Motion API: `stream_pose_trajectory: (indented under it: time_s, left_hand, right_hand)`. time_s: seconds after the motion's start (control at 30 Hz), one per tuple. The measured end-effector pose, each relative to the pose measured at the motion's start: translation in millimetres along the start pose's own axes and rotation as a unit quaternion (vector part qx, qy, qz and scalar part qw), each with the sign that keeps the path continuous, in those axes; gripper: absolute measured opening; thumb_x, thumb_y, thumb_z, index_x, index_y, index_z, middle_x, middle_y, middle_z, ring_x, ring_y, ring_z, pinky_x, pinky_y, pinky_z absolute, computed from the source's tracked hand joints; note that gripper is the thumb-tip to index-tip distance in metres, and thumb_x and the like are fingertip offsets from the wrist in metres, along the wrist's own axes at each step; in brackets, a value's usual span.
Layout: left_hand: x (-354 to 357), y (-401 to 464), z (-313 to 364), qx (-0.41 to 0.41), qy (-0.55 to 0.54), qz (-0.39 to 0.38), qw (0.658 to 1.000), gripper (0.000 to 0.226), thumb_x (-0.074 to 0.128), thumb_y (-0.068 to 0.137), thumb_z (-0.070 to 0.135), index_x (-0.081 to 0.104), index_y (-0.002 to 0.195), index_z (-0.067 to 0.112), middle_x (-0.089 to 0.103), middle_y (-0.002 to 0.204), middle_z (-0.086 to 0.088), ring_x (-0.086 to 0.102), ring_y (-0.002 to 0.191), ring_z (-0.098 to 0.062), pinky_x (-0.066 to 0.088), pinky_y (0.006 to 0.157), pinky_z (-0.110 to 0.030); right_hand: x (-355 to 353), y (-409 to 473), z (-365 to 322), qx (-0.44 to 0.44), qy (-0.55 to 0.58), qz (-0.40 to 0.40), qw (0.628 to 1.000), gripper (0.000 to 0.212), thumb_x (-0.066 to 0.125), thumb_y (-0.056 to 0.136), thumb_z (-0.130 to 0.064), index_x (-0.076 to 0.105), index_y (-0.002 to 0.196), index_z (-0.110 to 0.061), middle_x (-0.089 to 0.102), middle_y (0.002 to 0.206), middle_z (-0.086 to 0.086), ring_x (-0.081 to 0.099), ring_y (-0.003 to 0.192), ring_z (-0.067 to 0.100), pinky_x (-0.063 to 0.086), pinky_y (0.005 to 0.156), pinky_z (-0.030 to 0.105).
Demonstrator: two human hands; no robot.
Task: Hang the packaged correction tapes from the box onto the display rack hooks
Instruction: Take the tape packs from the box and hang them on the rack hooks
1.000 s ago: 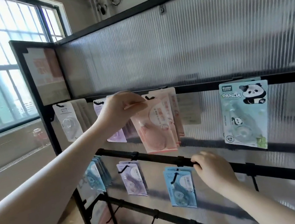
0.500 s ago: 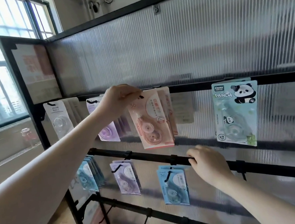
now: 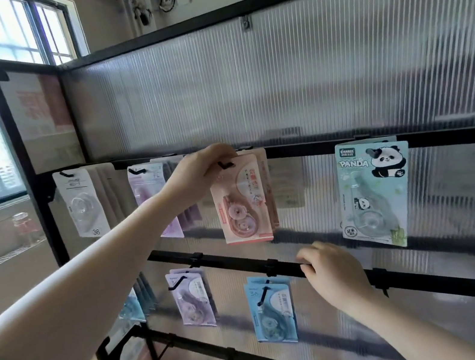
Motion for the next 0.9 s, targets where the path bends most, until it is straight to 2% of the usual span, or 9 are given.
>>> stream_pose_trajectory:
  time_s: [0.13,0.23,0.33,0.43,0.53,0.63,0.73,0.9]
  left_hand:
    - [10,2,-2,-0.014,-0.047,-0.027,0.998,0.040,0.045,0.093,0.003,0.050,0.132,0.016,0.060,0.116,0.003,0.054,0.103,-0.008,0.042,0.080,-0.014]
    - [15,6,-7,-0.009,-0.058,-0.048,0.997,0.040,0.050,0.092,0.007,0.050,0.131,0.018,0.061,0.118,0.001,0.056,0.102,-0.011,0.043,0.080,-0.017]
    - [17,8,-9,0.012,-0.038,-0.046,0.998,0.042,0.052,0.091,0.006,0.051,0.131,0.017,0.059,0.123,0.000,0.055,0.108,-0.015,0.043,0.085,-0.022]
    - [20,12,-10,0.050,-0.008,-0.032,0.998,0.039,0.053,0.090,0.006,0.054,0.128,0.012,0.057,0.127,-0.003,0.050,0.115,-0.016,0.037,0.092,-0.020]
    - [25,15,-15,0.073,0.003,-0.032,0.997,0.035,0.054,0.091,0.011,0.056,0.126,0.011,0.055,0.129,-0.005,0.048,0.120,-0.019,0.039,0.100,-0.031]
    - [27,14,-20,0.076,0.008,-0.010,0.997,0.034,0.054,0.091,0.015,0.058,0.125,0.014,0.050,0.131,-0.008,0.045,0.122,-0.024,0.041,0.099,-0.038]
    - [27,11,-21,0.076,0.038,0.045,0.995,0.035,0.058,0.088,0.013,0.061,0.121,0.019,0.054,0.124,-0.005,0.046,0.116,-0.027,0.036,0.097,-0.039]
    - [21,12,-17,0.035,-0.005,0.019,0.999,0.040,0.056,0.088,0.004,0.060,0.123,0.023,0.058,0.120,0.000,0.049,0.113,-0.022,0.039,0.098,-0.040]
  right_hand:
    - [-1,-1,6,0.009,-0.011,-0.005,1.000,0.021,0.045,0.094,-0.022,0.064,0.104,-0.019,0.061,0.099,-0.005,0.056,0.095,0.015,0.046,0.073,0.024]
    - [1,0,9,0.008,-0.009,-0.005,1.000,0.021,0.047,0.094,-0.021,0.065,0.105,-0.019,0.062,0.101,-0.005,0.057,0.097,0.014,0.045,0.075,0.023]
    - [4,1,11,0.009,-0.015,-0.009,1.000,0.021,0.048,0.094,-0.022,0.065,0.106,-0.019,0.062,0.103,-0.007,0.056,0.099,0.013,0.045,0.077,0.022]
    - [9,2,11,0.011,-0.018,-0.024,0.999,0.022,0.045,0.095,-0.024,0.063,0.108,-0.020,0.059,0.104,-0.008,0.055,0.097,0.011,0.045,0.077,0.020]
    - [13,4,8,0.013,-0.013,-0.034,0.999,0.023,0.044,0.096,-0.026,0.061,0.112,-0.023,0.057,0.104,-0.009,0.055,0.095,0.009,0.044,0.072,0.017]
    - [17,6,4,0.010,-0.013,-0.036,0.999,0.024,0.044,0.096,-0.026,0.060,0.114,-0.024,0.057,0.105,-0.011,0.055,0.094,0.008,0.042,0.070,0.015]
    - [18,5,4,0.009,-0.017,-0.039,0.999,0.024,0.044,0.096,-0.026,0.060,0.115,-0.025,0.058,0.106,-0.012,0.054,0.097,0.007,0.042,0.072,0.015]
    - [20,5,-1,0.011,-0.009,-0.039,0.999,0.025,0.043,0.096,-0.026,0.060,0.115,-0.028,0.058,0.106,-0.012,0.054,0.097,0.005,0.043,0.074,0.015]
Point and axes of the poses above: each hand's wrist, its own y-axis towards the middle knuckle, its own x-axis out of the palm, z = x × y, the point moved 2 cm from there along y, towards the middle knuckle
